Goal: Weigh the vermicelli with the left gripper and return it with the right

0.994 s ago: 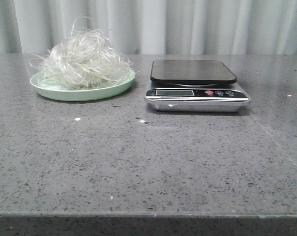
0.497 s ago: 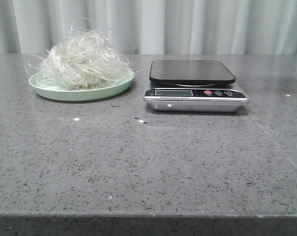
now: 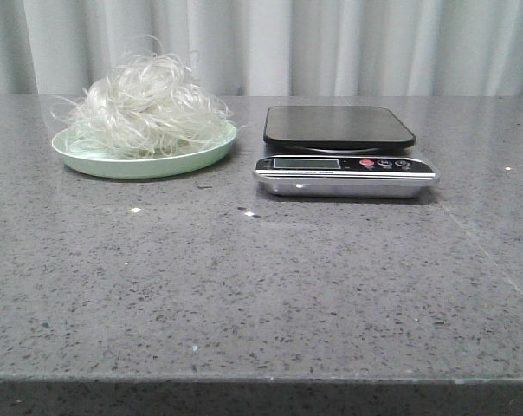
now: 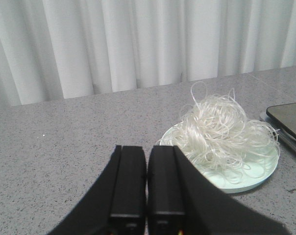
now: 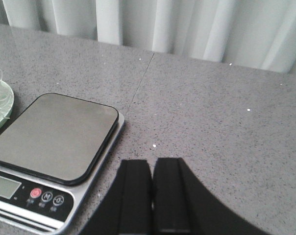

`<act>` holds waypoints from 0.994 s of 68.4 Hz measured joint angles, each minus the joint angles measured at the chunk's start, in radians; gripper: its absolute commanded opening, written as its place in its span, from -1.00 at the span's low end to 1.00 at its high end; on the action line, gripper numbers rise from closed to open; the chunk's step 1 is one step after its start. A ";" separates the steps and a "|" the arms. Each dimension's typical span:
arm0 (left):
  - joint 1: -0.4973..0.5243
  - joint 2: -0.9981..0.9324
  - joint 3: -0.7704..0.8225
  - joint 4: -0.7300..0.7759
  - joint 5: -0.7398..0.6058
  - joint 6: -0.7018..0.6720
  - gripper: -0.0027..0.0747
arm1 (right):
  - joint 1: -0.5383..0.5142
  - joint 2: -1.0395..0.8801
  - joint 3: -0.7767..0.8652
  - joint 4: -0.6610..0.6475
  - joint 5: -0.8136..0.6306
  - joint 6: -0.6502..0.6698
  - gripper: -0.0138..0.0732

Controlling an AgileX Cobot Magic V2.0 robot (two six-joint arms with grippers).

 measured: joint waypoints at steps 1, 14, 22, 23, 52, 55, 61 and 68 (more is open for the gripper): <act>0.000 0.000 0.000 0.000 0.000 0.000 -0.58 | 0.000 -0.037 0.047 0.000 -0.037 0.000 -0.33; 0.000 0.000 0.000 0.000 0.000 0.000 -0.58 | 0.000 -0.215 0.267 0.000 -0.231 0.000 -0.33; 0.000 0.000 0.000 0.000 0.000 0.000 -0.58 | 0.000 -0.265 0.343 0.000 -0.306 0.000 -0.33; 0.000 0.000 0.000 0.000 0.000 0.000 -0.58 | 0.000 -0.267 0.347 0.000 -0.309 0.000 -0.33; 0.000 0.000 0.000 0.000 0.000 0.000 -0.58 | 0.000 -0.274 0.359 0.000 -0.345 0.000 -0.34; 0.000 0.000 0.000 0.000 0.000 0.000 -0.58 | 0.000 -0.274 0.359 0.000 -0.347 0.000 -0.34; 0.000 0.000 0.000 0.000 0.000 0.000 -0.58 | 0.000 -0.274 0.359 0.000 -0.347 0.000 -0.34; 0.000 0.000 0.000 0.000 0.000 0.000 -0.58 | 0.000 -0.274 0.359 0.000 -0.347 0.000 -0.34</act>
